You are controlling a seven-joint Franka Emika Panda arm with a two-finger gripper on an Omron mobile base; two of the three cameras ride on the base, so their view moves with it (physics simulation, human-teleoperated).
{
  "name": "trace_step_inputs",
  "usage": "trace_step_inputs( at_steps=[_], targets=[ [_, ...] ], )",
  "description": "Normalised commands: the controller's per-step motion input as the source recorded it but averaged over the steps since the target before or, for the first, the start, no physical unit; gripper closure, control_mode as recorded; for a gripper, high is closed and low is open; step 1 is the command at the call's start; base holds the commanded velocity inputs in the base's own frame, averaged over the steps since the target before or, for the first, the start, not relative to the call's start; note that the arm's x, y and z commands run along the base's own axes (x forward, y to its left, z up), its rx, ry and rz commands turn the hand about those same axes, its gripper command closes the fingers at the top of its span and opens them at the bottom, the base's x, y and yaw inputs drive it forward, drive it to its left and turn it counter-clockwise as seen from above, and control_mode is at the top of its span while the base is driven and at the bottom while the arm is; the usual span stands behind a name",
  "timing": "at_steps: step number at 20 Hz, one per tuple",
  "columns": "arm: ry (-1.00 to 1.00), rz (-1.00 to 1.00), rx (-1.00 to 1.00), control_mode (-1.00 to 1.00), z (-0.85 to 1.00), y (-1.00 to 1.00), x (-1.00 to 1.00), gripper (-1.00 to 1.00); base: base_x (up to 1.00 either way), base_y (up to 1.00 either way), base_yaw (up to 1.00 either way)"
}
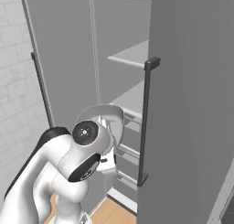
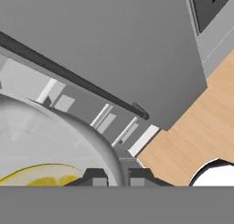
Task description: Take the meat container that has the shrimp and place it on the second highest rack of the freezer. Then take the vegetable container that has the lemon wedge and tomato and place it on the highest rack of the freezer.
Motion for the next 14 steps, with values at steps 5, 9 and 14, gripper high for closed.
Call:
trace_step_inputs(
  at_steps=[5, 9, 14],
  targets=[
    [0.0, 0.0, 0.0, 1.0, 0.0, 0.0, 0.0, 1.0, 0.4, 0.38, -0.11],
    [-0.16, -0.19, -0.03, -1.0, 1.0, 0.0, 0.22, 1.0, 0.0, 0.0, 0.0],
    [-0.19, -0.21, 0.0, -1.0, 1.0, 0.0, 0.37, 1.0, 0.0, 0.0, 0.0]
  ],
)
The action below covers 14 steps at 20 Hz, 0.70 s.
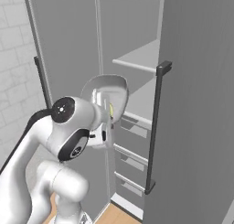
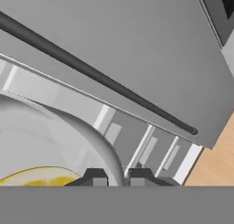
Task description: Take the meat container that has the shrimp and place it on the second highest rack of the freezer. Then take the vegetable container that has the lemon wedge and tomato and place it on the highest rack of the freezer.
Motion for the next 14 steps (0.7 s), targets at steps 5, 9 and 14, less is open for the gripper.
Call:
trace_step_inputs(
  at_steps=[5, 9, 14],
  targets=[
    [-0.15, -0.14, 0.0, -1.0, 1.0, -0.01, 0.83, 1.0, 0.0, 0.0, 0.0],
    [-0.22, -0.07, 0.09, -1.0, 0.93, -0.04, 0.79, 1.0, 0.0, 0.0, 0.0],
    [0.01, 0.0, 0.26, -1.0, 0.5, -0.44, 0.68, 1.0, 0.0, 0.0, 0.0]
  ],
)
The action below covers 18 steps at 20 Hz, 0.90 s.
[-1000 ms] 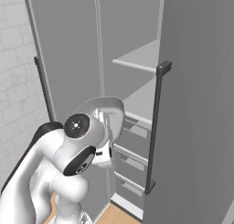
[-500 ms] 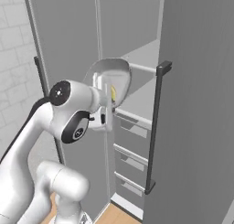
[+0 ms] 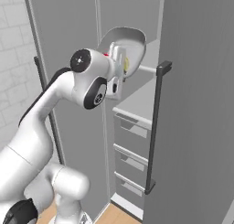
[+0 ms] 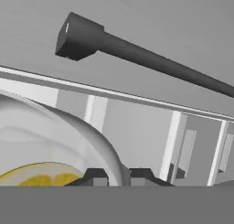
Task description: Take the meat container that has the shrimp and place it on the second highest rack of the freezer. Then take the vegetable container that has the lemon wedge and tomato and place it on the highest rack of the freezer.
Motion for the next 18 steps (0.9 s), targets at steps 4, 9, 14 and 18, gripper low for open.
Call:
trace_step_inputs(
  at_steps=[4, 9, 14, 18],
  targets=[
    [0.11, 0.0, 0.12, -1.0, 0.15, -0.15, 0.29, 1.0, 0.0, 0.0, 0.0],
    [0.07, 0.0, 0.07, -1.0, -0.33, -0.03, 0.7, 1.0, 0.0, 0.0, 0.0],
    [0.03, 0.0, 0.09, -1.0, -0.02, -0.29, 0.98, 1.0, 0.0, 0.0, 0.0],
    [0.05, 0.0, 0.04, -1.0, -0.06, -0.23, 0.97, 1.0, 0.0, 0.0, 0.0]
  ],
)
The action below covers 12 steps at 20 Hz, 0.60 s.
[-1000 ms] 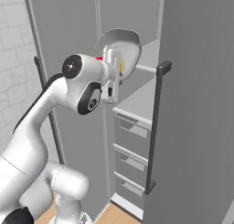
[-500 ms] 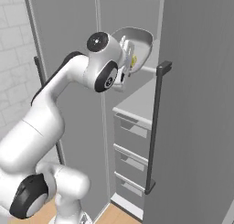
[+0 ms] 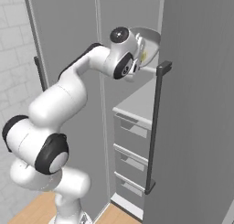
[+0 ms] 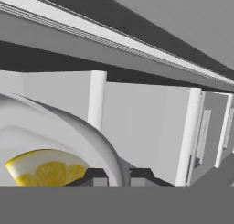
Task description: Take the meat container that has the shrimp and place it on the second highest rack of the freezer. Then take the vegetable container that has the lemon wedge and tomato and place it on the highest rack of the freezer.
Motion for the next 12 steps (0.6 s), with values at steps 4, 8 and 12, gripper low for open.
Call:
trace_step_inputs(
  at_steps=[4, 8, 12],
  targets=[
    [0.05, 0.0, 0.0, -1.0, -0.2, -0.25, 0.84, 1.0, 0.0, 0.0, 0.0],
    [0.01, 0.0, 0.0, -1.0, -0.01, -0.29, 0.78, 1.0, 0.0, 0.0, 0.0],
    [0.0, 0.0, 0.0, -1.0, -0.09, -0.21, 0.67, 1.0, 0.0, 0.0, 0.0]
  ],
)
